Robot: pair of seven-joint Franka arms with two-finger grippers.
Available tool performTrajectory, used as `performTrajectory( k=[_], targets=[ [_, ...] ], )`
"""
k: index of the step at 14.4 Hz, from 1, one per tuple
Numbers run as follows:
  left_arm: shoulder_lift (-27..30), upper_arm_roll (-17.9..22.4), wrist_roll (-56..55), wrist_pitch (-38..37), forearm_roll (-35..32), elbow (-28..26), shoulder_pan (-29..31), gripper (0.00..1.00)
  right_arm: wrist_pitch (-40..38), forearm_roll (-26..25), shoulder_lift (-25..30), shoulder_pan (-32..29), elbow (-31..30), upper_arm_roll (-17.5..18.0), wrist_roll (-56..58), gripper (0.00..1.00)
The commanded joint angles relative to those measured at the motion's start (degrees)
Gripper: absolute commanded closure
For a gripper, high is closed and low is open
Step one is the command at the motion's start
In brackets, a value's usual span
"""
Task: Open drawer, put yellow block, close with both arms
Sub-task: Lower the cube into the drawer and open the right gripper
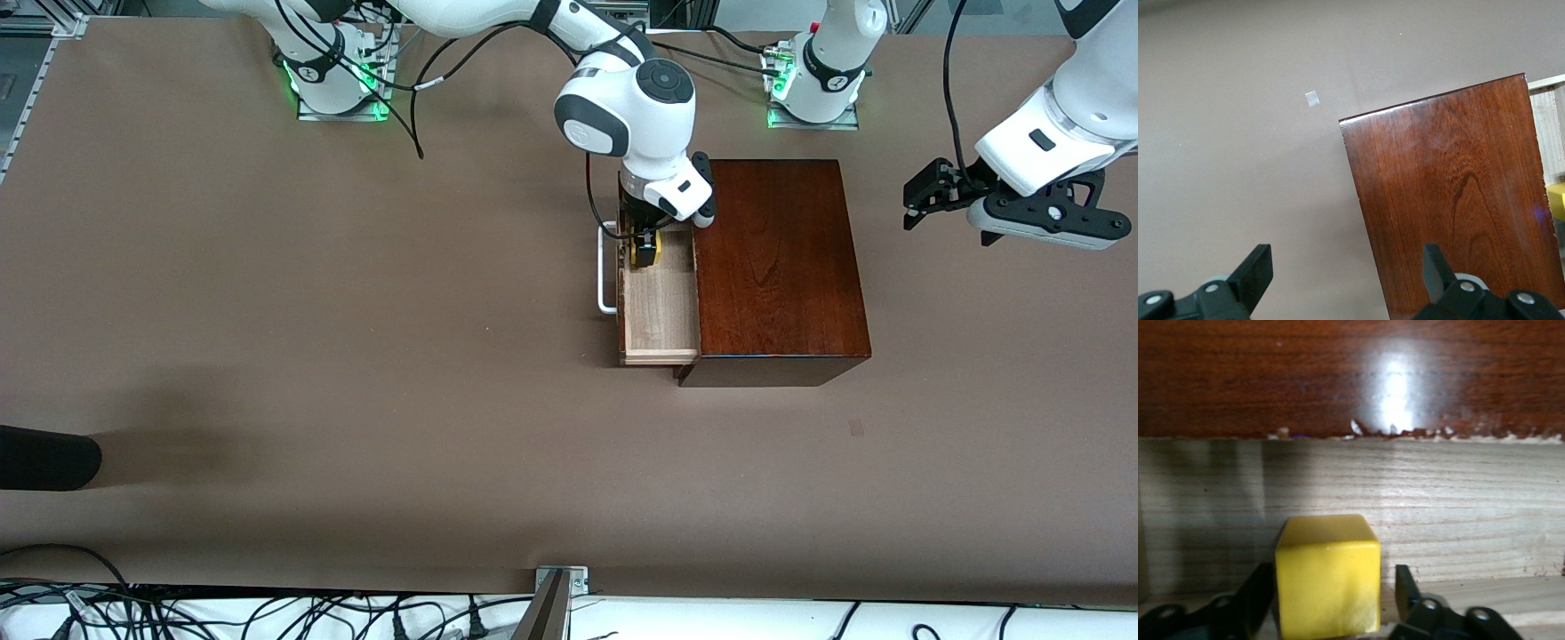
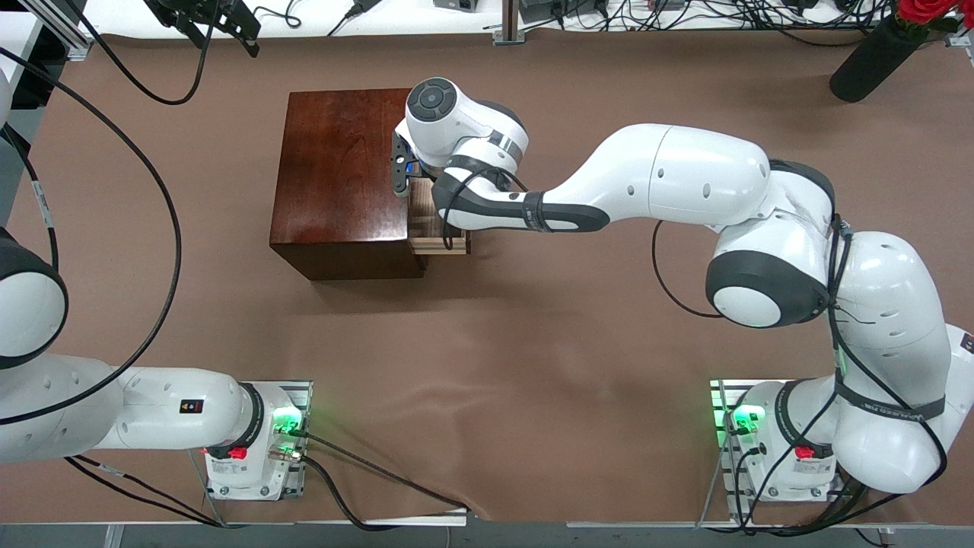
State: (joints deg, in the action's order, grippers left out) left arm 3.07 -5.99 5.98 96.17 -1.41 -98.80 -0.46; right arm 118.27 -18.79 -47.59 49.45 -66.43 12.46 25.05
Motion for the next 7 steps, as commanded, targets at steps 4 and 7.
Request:
performTrajectory(
  k=[4, 7],
  targets=[
    [-0.88, -0.16, 0.96, -1.69, 1.67, 2.03, 0.19, 0.0, -4.27, -0.2, 4.51, -1.19, 5.79, 0.63, -0.35, 0.0],
    [-0.88, -0.16, 1.22, -4.15, 1.67, 2.38, 0.19, 0.0, -6.72, -0.2, 10.31, -3.03, 5.52, -1.11, -10.43, 0.0]
  ],
)
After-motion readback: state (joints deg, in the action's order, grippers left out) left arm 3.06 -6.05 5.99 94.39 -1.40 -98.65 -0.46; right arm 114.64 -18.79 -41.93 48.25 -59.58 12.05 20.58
